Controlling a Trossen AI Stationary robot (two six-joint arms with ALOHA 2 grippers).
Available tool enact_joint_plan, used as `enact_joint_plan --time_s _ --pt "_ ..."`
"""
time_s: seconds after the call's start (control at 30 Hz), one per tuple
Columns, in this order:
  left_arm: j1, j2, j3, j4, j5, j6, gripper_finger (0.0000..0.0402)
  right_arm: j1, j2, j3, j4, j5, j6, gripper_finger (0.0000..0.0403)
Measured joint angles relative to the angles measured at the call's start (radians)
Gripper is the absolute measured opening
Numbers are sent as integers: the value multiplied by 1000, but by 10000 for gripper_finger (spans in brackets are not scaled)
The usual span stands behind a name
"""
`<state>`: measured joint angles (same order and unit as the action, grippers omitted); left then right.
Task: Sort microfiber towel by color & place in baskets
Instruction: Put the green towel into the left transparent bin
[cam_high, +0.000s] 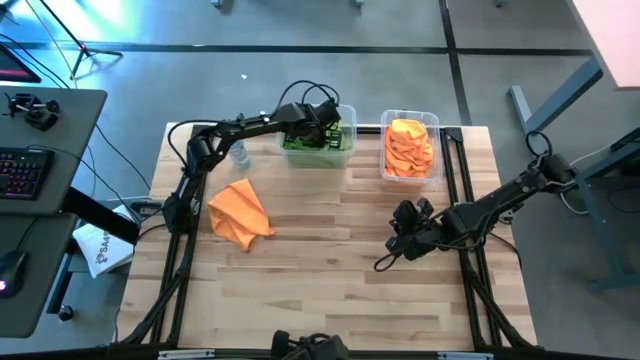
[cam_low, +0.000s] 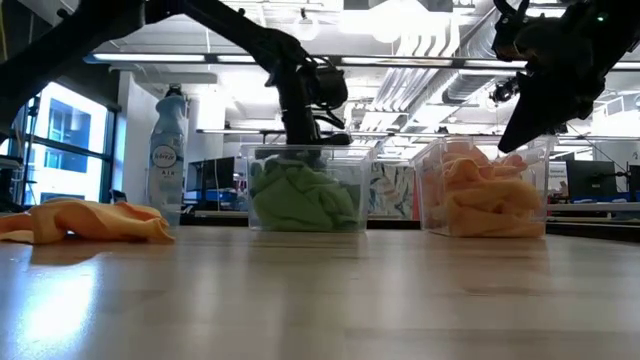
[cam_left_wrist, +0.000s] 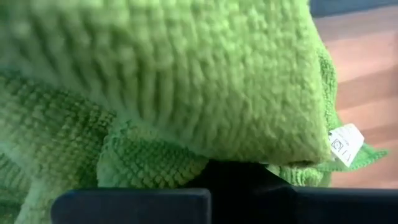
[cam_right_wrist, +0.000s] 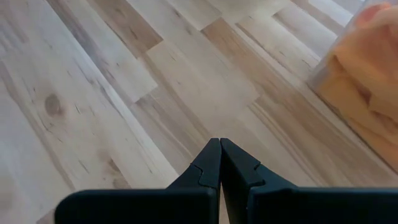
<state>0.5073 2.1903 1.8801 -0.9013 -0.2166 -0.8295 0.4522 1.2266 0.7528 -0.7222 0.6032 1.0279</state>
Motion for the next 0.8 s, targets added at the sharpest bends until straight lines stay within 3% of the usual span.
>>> enact_joint_plan --time_s 0.17,0.3,0.57,0.8 --pt "17 17 1 14 6 -51 12 4 0 0 1 -13 8 0" --pt "33 38 0 17 60 -88 42 20 0 0 4 -13 15 0" --pt "28 39 0 34 70 -84 101 46 0 0 0 -13 37 0" --pt "21 -9 0 26 105 -58 111 46 0 0 1 -12 33 0"
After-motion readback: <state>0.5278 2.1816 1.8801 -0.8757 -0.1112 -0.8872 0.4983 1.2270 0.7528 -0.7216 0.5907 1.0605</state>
